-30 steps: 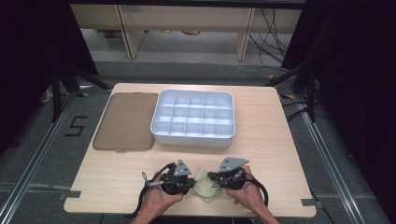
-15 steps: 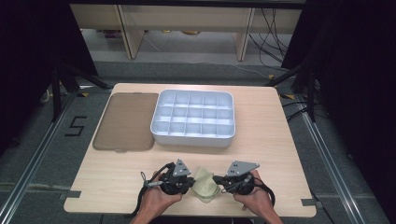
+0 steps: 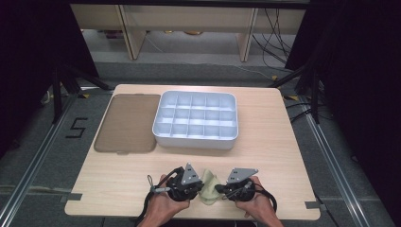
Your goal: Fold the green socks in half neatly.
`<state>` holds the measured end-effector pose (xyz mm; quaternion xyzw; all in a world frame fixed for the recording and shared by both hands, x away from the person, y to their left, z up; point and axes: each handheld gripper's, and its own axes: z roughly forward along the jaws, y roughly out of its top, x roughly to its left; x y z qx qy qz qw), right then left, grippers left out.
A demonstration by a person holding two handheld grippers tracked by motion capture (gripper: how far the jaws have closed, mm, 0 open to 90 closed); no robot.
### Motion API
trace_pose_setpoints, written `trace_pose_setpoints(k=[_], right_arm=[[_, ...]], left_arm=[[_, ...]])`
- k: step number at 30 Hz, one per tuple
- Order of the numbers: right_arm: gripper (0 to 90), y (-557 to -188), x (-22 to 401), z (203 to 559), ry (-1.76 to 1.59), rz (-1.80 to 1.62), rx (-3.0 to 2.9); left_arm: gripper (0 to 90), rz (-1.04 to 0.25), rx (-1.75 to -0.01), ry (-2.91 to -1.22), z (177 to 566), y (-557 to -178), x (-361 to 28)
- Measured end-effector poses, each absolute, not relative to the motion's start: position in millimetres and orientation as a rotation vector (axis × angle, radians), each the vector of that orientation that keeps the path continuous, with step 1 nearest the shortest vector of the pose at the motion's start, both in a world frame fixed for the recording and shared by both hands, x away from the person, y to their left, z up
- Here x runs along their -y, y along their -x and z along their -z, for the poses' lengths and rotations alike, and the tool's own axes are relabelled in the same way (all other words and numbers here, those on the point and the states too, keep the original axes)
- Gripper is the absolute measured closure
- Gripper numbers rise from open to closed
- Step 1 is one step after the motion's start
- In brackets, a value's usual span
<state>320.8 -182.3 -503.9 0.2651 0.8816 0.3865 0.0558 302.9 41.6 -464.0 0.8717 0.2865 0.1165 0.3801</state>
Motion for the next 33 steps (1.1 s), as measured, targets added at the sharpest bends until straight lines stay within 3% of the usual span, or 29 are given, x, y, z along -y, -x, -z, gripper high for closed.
trace_pose_setpoints(k=[16,23,33], right_arm=[[90.0,-326,187,503,-0.834,-1.204,-2.646],[90.0,-334,203,481,-0.859,-1.332,-2.515],[90.0,-335,178,481,-0.742,-1.333,-2.593]], left_arm=[[85.0,-0.293,-0.614,-2.296,486,-290,-4],[84.7,-0.294,-0.611,-2.316,491,-292,0],[84.2,-0.284,-0.593,-2.319,493,-291,1]])
